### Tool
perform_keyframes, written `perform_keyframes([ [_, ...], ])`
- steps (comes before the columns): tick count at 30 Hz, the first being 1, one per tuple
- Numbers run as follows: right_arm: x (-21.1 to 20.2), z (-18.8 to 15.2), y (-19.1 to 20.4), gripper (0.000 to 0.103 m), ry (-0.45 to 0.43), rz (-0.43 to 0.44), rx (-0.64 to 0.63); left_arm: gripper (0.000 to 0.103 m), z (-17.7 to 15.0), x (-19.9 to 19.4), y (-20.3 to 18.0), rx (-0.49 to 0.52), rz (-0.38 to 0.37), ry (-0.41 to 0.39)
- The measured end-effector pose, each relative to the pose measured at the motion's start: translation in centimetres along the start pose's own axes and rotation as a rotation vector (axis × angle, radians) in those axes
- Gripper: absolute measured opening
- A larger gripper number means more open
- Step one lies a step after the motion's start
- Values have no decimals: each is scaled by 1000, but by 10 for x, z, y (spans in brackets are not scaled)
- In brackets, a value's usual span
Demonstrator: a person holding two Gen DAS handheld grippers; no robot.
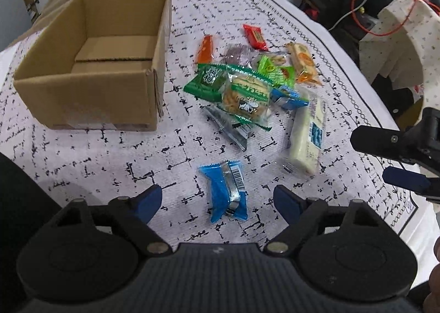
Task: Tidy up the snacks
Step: 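Reach the left tool to the blue candy while the right tool reaches the cream bar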
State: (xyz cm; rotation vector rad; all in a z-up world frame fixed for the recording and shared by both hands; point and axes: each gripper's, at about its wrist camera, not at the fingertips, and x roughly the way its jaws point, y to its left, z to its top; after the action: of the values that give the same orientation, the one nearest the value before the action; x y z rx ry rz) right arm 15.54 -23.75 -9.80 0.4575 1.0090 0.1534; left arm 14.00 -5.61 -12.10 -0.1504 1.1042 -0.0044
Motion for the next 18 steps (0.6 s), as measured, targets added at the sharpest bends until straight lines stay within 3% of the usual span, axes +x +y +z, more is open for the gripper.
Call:
perform_keyframes([
  [11, 34, 7, -9, 85, 69, -16, 26, 77, 4, 36, -2, -83, 25, 81],
  [14, 43, 10, -10, 85, 80, -22, 32, 68, 4, 45, -2, -102, 31, 103],
  [18, 53, 15, -11, 84, 91, -31, 44, 48, 4, 56, -1, -126, 42, 130],
])
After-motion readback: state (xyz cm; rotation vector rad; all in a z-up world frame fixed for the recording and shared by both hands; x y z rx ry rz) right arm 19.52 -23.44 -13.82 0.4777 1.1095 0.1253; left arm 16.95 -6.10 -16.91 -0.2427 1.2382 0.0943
